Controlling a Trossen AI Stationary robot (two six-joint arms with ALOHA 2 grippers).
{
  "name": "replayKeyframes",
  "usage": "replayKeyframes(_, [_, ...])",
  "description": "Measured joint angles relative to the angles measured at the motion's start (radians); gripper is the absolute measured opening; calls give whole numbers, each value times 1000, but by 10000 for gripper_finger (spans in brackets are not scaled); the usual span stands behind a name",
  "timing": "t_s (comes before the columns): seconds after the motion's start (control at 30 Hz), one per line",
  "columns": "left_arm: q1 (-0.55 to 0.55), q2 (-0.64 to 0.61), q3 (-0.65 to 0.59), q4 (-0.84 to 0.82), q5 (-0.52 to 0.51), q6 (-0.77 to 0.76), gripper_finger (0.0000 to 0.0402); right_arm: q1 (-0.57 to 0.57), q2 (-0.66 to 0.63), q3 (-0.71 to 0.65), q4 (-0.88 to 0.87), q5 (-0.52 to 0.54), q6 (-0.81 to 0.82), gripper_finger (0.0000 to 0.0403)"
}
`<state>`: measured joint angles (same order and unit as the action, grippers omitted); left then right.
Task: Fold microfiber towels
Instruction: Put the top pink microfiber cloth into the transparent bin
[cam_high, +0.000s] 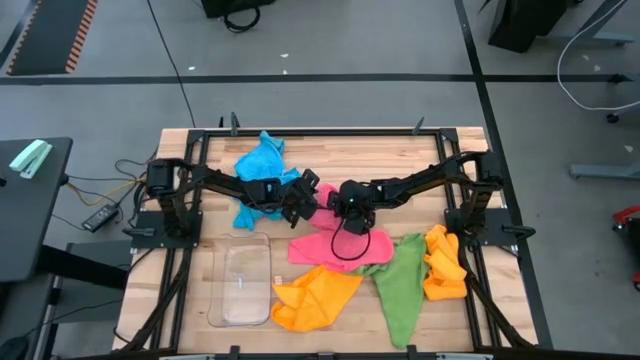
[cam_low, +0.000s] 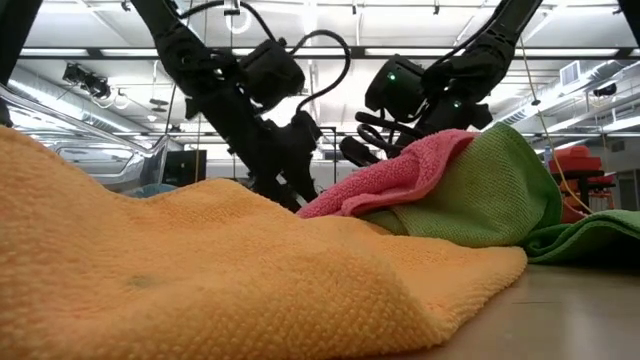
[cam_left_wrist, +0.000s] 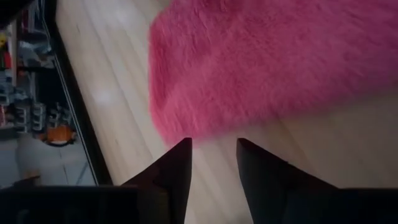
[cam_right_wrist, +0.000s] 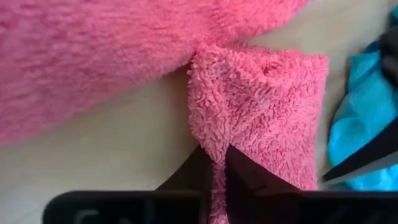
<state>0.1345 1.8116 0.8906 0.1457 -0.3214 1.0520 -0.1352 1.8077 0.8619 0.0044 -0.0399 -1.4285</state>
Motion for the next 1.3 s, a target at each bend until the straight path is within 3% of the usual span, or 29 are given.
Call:
replayKeyframes(0.4, [-28, -185, 0, -195, 0, -138, 127, 3, -80, -2, -15, 55, 71, 9])
replayKeyframes(0.67, [-28, -222, 0, -239, 4, -188, 125, 2, -122, 0, 1, 71, 121, 7])
replayKeyframes(0.87, [-27, -222, 0, -233, 122, -268, 129, -2, -122, 0, -12, 69, 174, 6])
replayKeyframes(0.97, [-35, -222, 0, -232, 174, -336, 138, -12, -122, 0, -9, 61, 250, 6])
replayKeyframes(1.3, [-89, -188, 0, -205, 170, -604, 201, -35, -121, 0, 32, 9, 591, 6])
